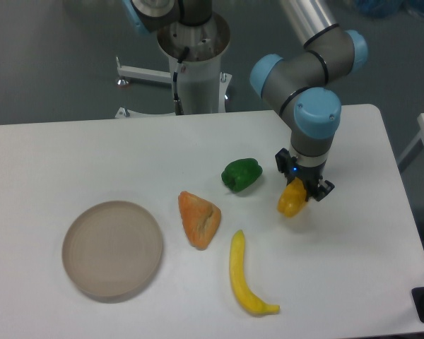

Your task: Pick up the yellow pepper from the table

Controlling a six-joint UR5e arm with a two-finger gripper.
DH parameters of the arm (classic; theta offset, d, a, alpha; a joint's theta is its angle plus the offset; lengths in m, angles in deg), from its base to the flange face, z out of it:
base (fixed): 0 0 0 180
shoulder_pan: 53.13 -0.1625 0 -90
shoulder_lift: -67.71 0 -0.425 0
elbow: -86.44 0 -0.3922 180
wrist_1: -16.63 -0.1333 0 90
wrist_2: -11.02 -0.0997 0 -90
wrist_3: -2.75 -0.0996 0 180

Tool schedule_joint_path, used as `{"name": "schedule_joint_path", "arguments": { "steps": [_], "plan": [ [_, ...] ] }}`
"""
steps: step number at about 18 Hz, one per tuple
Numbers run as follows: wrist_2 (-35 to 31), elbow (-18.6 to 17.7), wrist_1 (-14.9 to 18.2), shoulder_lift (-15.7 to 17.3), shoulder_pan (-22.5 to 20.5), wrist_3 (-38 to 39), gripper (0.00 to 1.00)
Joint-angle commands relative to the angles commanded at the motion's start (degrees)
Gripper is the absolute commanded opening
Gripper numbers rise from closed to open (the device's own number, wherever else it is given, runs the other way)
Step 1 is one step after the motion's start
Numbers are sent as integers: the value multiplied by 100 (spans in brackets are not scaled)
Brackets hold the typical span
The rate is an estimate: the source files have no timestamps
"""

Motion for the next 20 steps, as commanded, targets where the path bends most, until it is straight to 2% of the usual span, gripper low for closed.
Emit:
{"name": "schedule_joint_path", "arguments": {
  "steps": [8, 20],
  "plan": [
    [194, 457, -26, -184, 370, 272, 35],
    [115, 598, -53, -325, 396, 334, 35]
  ]
}}
